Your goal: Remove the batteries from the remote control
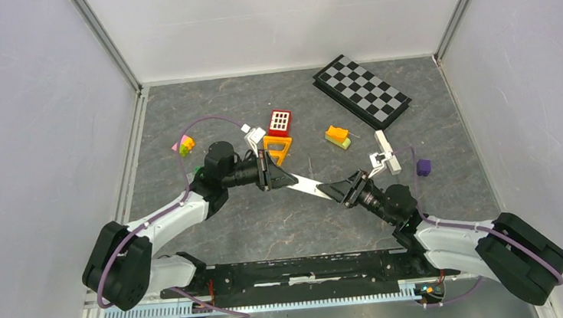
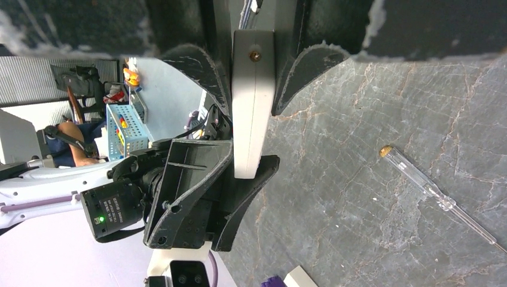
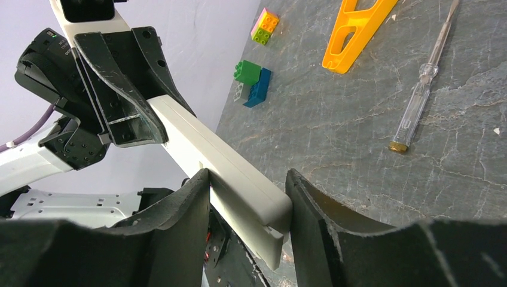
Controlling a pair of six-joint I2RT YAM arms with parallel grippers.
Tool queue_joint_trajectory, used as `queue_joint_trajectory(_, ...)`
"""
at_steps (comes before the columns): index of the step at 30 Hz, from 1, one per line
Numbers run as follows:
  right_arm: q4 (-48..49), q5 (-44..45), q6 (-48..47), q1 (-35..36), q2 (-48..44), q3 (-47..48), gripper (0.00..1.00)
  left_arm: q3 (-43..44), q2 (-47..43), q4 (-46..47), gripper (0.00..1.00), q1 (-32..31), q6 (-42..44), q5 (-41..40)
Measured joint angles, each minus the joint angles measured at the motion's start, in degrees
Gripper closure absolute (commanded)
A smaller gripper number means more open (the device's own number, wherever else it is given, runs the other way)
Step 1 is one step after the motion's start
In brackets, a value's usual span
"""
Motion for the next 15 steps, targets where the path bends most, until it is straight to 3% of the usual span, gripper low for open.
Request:
queue_joint_trajectory(4,0.0,0.0,0.2,0.0,-0.3,-0.5,0.64,0.0,0.0,-0.7,0.98,-0.2,0.0,-0.4)
queue_joint_trajectory(7,-0.2,0.1,0.2,0.0,-0.9,-0.6,0.53,0.0,0.0,-0.9,0.98,-0.3,0.0,-0.6)
queue_joint_trajectory(15,-2.7,0.1,0.0,0.0,-2.6,-0.6,0.53,0.0,-0.1,-1.6,0.98,-0.3,0.1,-0.8)
